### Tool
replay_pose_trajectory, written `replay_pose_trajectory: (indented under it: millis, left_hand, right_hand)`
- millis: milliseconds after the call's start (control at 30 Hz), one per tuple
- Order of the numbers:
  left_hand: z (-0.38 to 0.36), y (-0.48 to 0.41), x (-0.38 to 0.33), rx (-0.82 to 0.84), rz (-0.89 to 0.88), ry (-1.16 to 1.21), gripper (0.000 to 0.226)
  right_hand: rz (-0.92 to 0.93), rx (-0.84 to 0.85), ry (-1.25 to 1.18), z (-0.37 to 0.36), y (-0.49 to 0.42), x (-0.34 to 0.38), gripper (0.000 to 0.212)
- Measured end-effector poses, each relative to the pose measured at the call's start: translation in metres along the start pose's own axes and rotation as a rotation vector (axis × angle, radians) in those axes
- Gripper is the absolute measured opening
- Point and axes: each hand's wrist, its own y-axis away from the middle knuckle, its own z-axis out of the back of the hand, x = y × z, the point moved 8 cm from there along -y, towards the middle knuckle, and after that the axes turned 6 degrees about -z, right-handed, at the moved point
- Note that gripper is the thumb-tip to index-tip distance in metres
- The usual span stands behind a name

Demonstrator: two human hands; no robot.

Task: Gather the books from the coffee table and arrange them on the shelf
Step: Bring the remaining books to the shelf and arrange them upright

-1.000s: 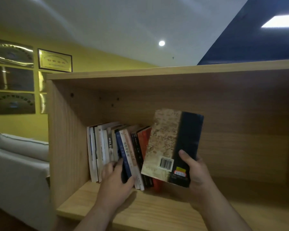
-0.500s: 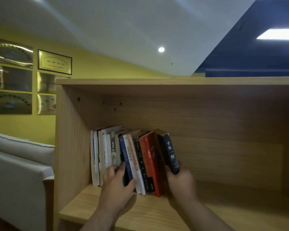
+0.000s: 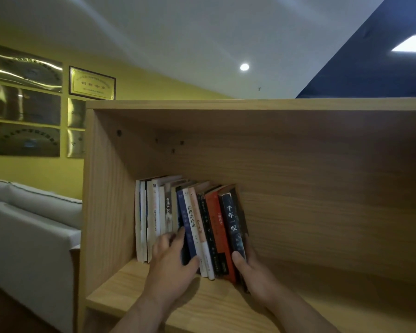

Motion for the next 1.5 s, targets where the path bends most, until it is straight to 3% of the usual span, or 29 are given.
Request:
replay_pose_trajectory:
  millis: [167, 300, 400, 600, 867, 1000, 1167, 1333, 1500]
  left_hand:
    - [-0.003, -0.001, 0.003, 0.010, 0.031, 0.012, 0.080]
    - [-0.005, -0.002, 0.005, 0.015, 0.045, 0.012, 0.080]
    - [-0.005, -0.002, 0.007, 0.006, 0.051, 0.025, 0.078]
    - [-0.008, -0.003, 0.000, 0.027, 0.017, -0.042, 0.081]
    - [-0.010, -0.003, 0.002, -0.007, 0.023, -0.025, 0.086]
    - [0.003, -0.004, -0.003, -0.062, -0.014, 0.052, 0.074]
    - [0.057, -0.055, -0.029, -0.122, -0.113, -0.083, 0.077]
    - [0.074, -0.099, -0.031, 0.039, -0.070, -0.291, 0.056]
    - [0.073, -0.092, -0.035, -0.047, -0.133, -0.263, 0.051]
  right_hand:
    - [-0.016, -0.042, -0.012, -0.001, -0.013, 0.003, 0.093]
    - [-0.040, -0.031, -0.064, 0.001, -0.018, -0.001, 0.104]
    - [-0.010, -0.035, -0.027, 0.001, -0.018, -0.002, 0.095]
    - [0.034, 0.062, -0.004, -0.010, -0.019, 0.000, 0.096]
    - [0.041, 0.002, 0.043, -0.020, -0.023, 0.000, 0.114]
    - [0.049, -0.039, 0.093, -0.016, -0.023, 0.001, 0.116]
    - [0.057, -0.041, 0.094, -0.014, -0.022, 0.002, 0.107]
    - [0.065, -0.014, 0.058, -0.011, -0.021, 0.003, 0.102]
    - [0.055, -0.021, 0.030, -0.010, -0.022, 0.001, 0.103]
